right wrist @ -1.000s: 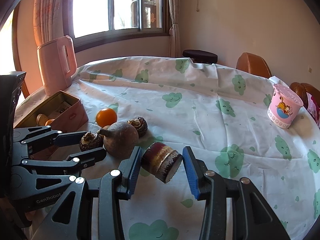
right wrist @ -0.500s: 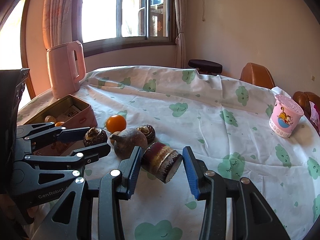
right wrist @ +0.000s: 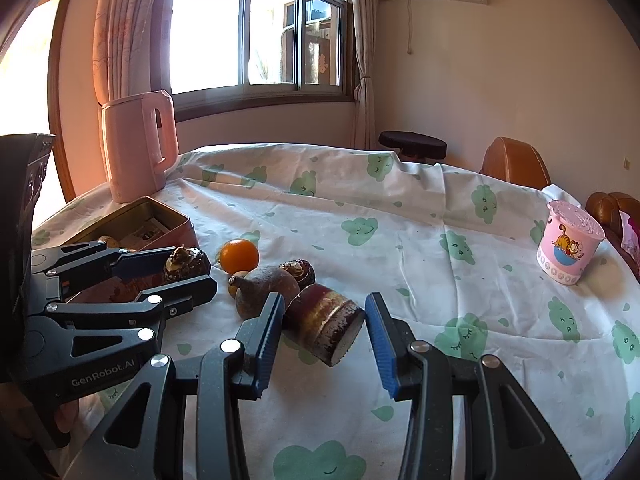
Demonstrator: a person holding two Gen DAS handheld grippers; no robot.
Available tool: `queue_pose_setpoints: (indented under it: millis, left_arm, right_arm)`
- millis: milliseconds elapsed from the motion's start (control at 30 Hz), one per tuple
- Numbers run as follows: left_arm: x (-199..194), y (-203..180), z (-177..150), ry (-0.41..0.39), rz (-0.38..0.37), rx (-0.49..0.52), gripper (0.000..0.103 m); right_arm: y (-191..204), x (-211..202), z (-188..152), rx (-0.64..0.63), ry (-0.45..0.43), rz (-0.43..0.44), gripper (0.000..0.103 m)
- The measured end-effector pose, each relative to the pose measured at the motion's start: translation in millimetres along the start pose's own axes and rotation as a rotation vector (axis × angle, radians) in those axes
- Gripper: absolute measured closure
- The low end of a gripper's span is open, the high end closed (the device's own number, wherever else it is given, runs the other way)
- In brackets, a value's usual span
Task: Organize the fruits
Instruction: 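Lift the cake roll with the right tool while the left tool lifts the brown fruit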
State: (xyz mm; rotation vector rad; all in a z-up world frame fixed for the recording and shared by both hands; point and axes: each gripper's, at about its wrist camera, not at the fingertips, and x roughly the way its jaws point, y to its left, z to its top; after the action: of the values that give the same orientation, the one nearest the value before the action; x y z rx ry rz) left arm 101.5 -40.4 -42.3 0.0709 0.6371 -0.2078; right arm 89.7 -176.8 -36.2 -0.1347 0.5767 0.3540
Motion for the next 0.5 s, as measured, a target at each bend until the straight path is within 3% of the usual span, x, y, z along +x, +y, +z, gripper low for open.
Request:
queue_pose_setpoints:
  millis: [500]
  left_arm:
    - [-11.4,1.9,-1.4,-0.056,0.017,-0.012,0.059]
  right_arm:
    - [0.7,-7.2,-0.3,-0.003,-0.04,0.0,0.059]
